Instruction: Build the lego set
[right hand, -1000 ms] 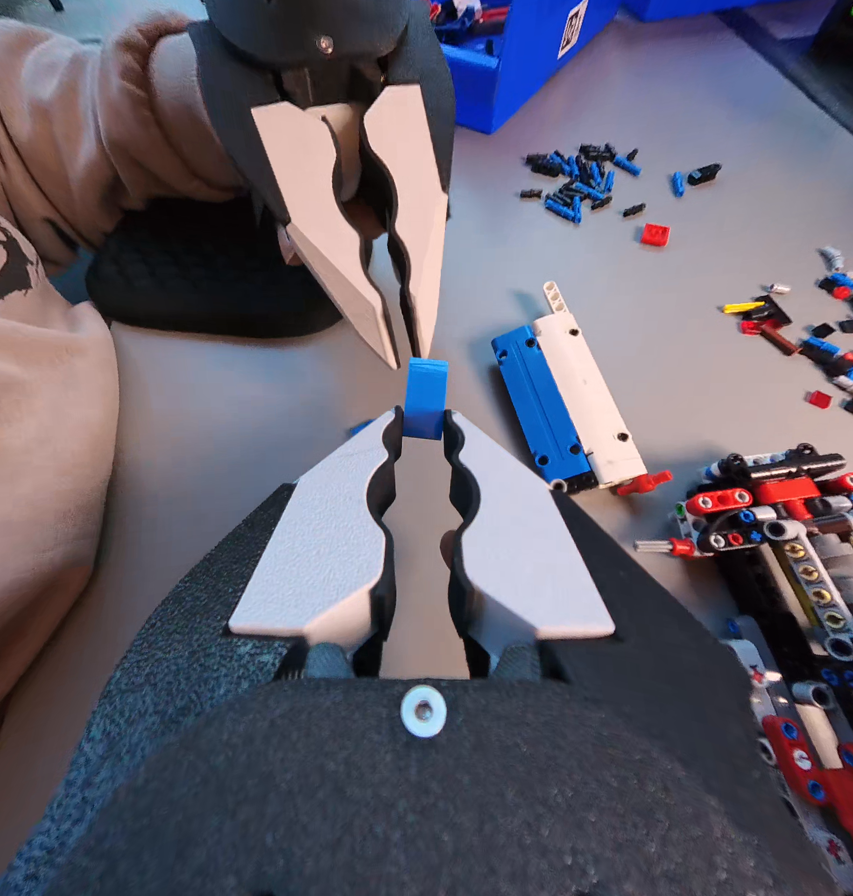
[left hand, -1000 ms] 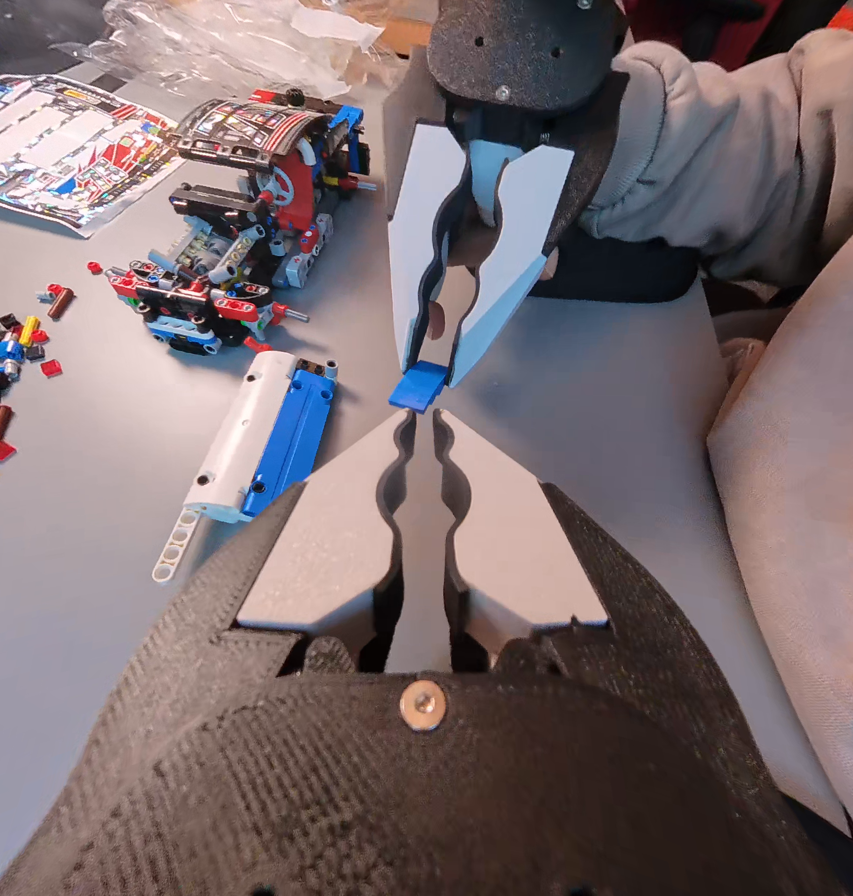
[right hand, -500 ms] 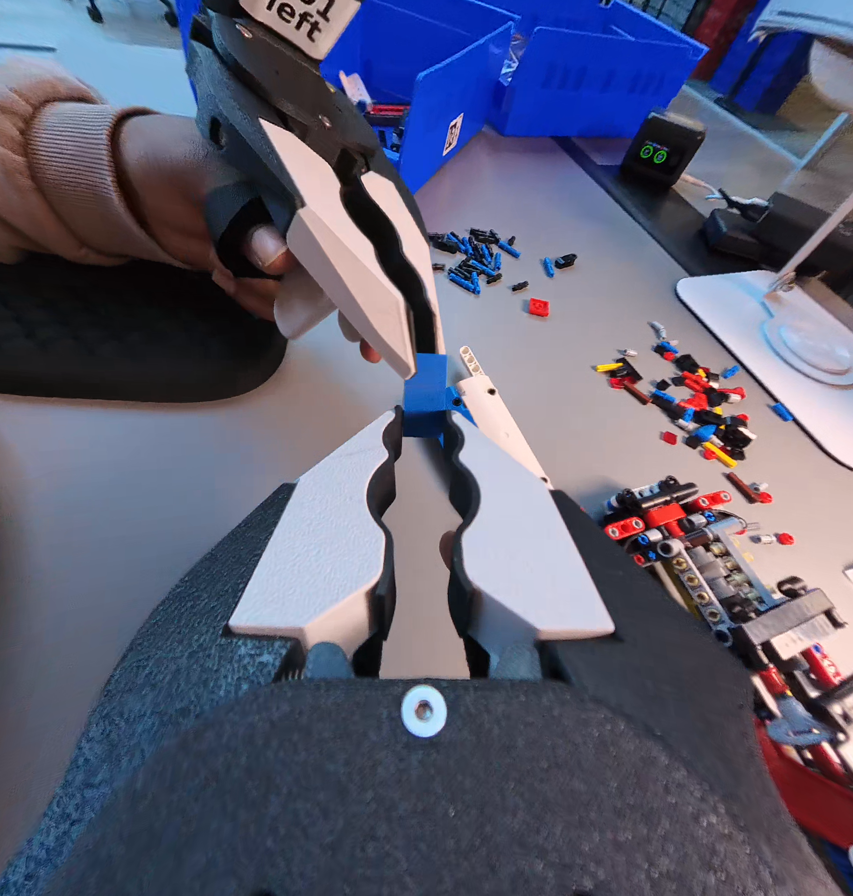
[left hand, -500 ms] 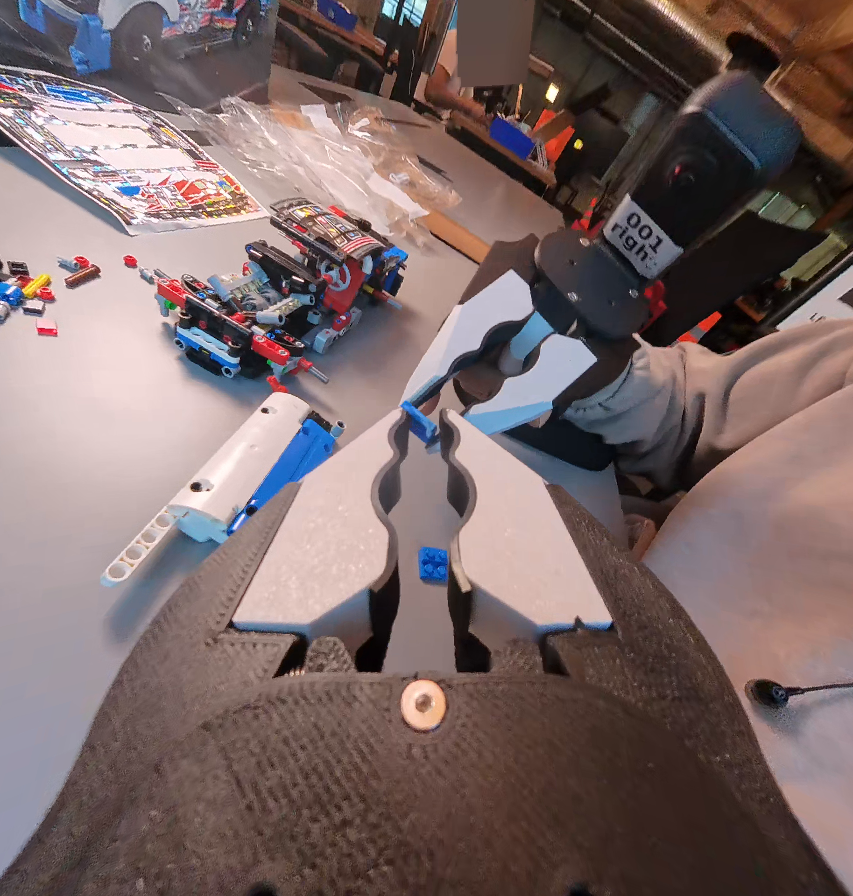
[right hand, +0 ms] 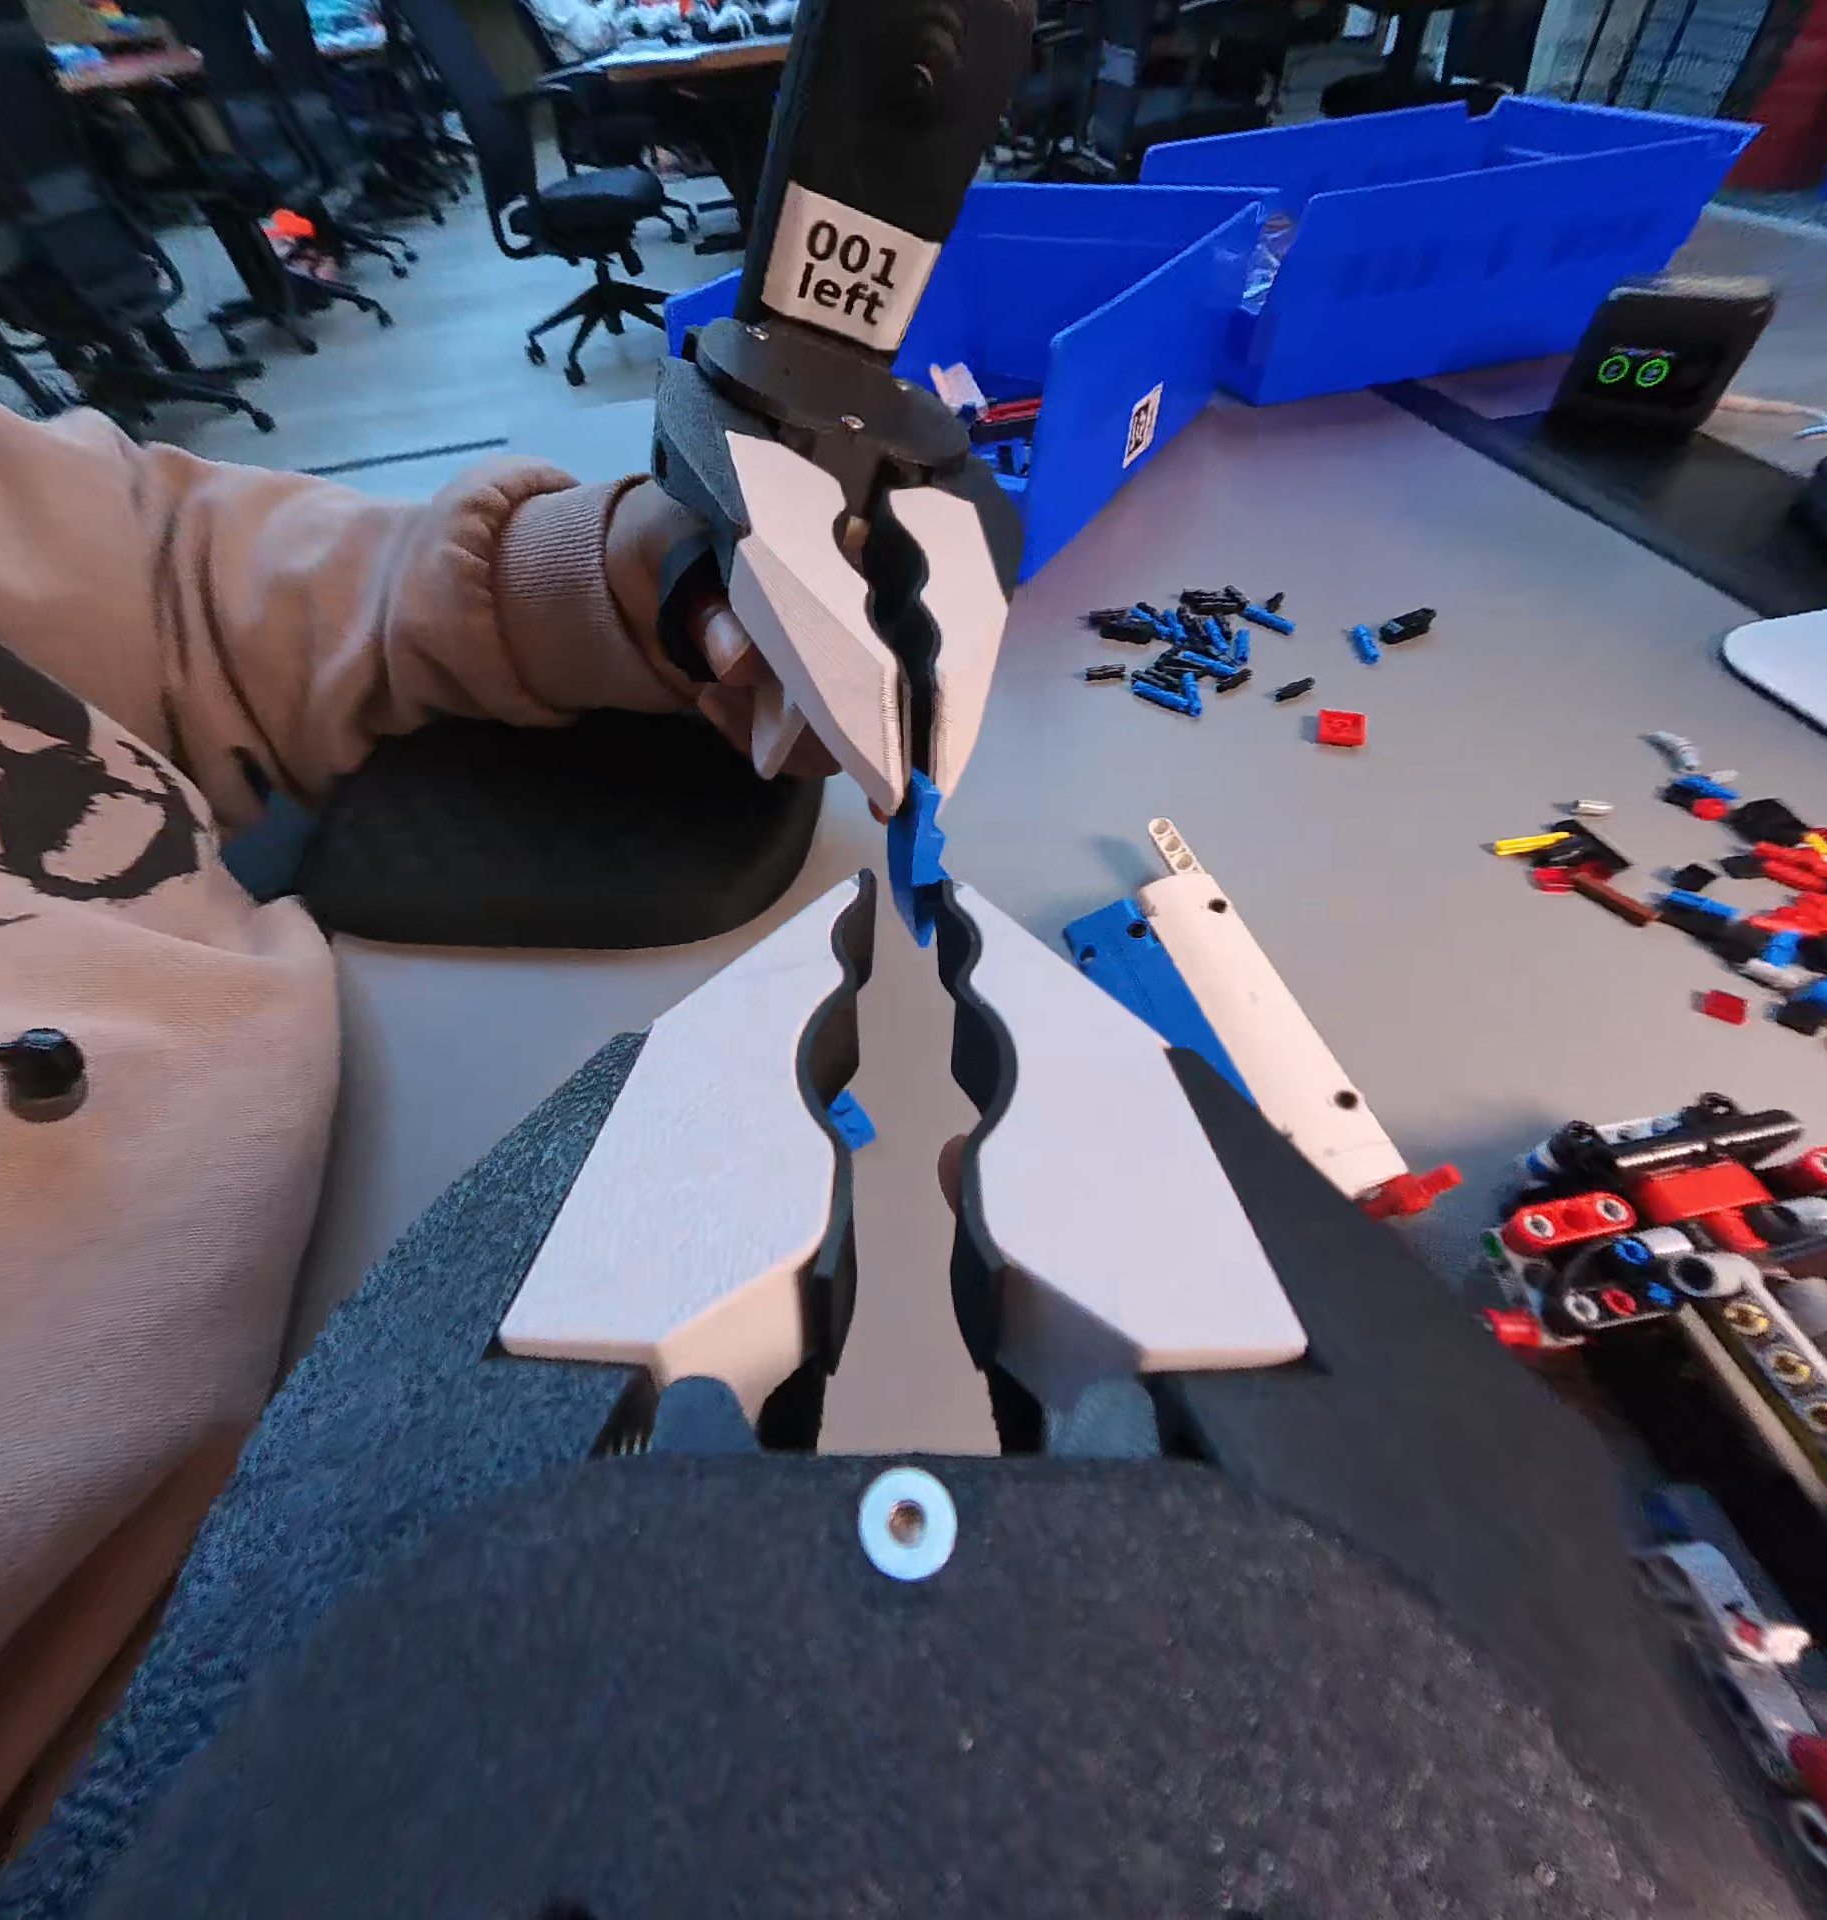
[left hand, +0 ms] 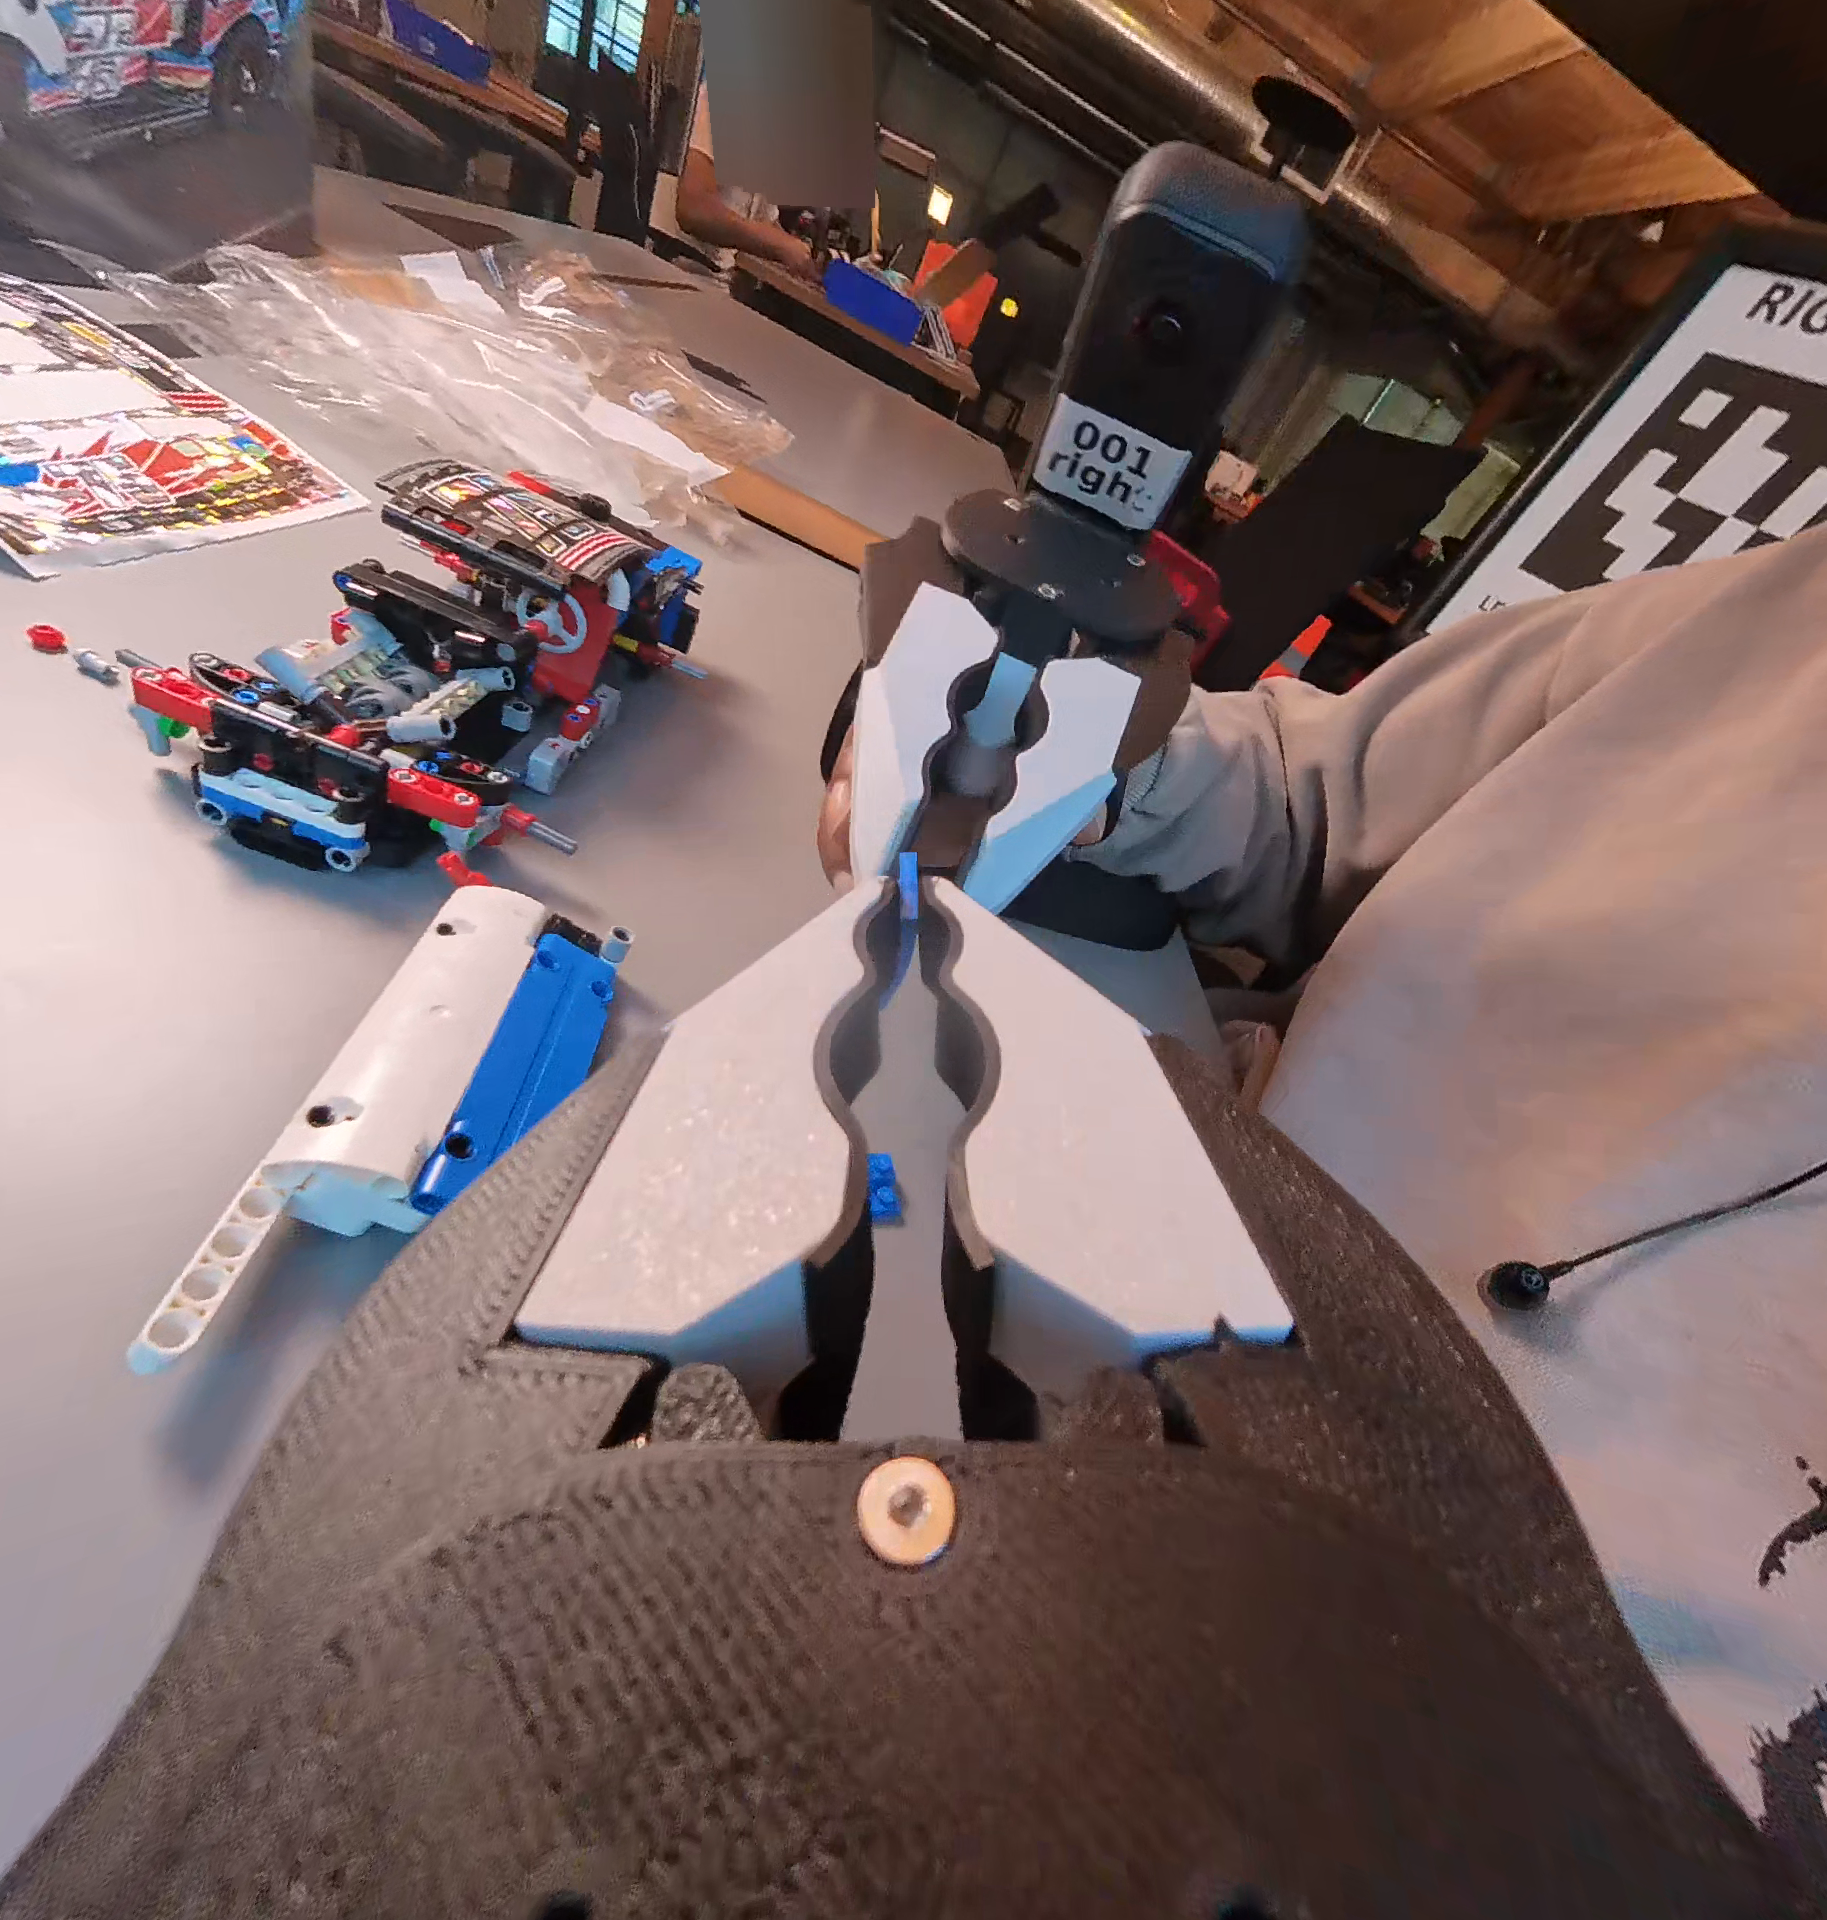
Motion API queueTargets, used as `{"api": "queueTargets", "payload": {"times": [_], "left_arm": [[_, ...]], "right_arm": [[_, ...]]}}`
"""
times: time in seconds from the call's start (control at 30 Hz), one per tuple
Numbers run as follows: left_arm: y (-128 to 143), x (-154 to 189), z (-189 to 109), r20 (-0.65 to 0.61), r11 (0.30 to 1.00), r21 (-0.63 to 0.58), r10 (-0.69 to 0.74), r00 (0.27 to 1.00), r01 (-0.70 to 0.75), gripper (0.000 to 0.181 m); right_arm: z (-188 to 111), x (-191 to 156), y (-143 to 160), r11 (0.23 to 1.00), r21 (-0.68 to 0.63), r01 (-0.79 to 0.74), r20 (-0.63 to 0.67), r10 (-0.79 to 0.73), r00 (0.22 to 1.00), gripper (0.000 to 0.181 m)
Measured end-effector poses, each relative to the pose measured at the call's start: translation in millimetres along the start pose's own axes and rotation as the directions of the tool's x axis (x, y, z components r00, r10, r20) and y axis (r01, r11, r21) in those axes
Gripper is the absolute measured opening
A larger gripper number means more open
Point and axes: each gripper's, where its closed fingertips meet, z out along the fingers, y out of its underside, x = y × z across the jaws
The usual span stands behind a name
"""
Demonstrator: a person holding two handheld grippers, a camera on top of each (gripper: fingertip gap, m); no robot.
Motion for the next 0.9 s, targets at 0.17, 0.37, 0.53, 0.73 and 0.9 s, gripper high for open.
{"api": "queueTargets", "payload": {"times": [0.17,0.37,0.53,0.73,0.9], "left_arm": [[0.4,9.9,2.3,-0.065,1.000,-0.009,0.005,0.998,-0.005,0.000],[1.5,12.1,5.4,-0.086,1.000,0.002,-0.012,0.996,0.012,0.000],[-6.1,-3.9,3.1,0.024,0.997,0.071,-0.032,0.999,0.030,0.004],[-18.5,-0.3,1.5,0.020,0.987,0.155,-0.051,0.998,0.048,0.005],[-18.2,6.9,-1.0,0.039,0.994,0.110,0.022,0.999,-0.027,0.000]], "right_arm": [[-1.7,-6.3,-0.7,0.994,0.017,-0.108,0.098,0.106,0.990,0.013],[-2.1,-9.1,0.3,0.997,0.011,-0.077,0.095,0.075,0.993,0.005],[-2.7,5.9,-6.2,0.989,0.065,-0.135,0.035,0.133,0.991,0.005],[1.9,5.4,-15.8,0.988,0.124,-0.088,0.014,0.086,0.996,0.005],[5.2,0.2,-18.5,0.986,0.145,-0.087,0.045,0.081,0.996,0.006]]}}
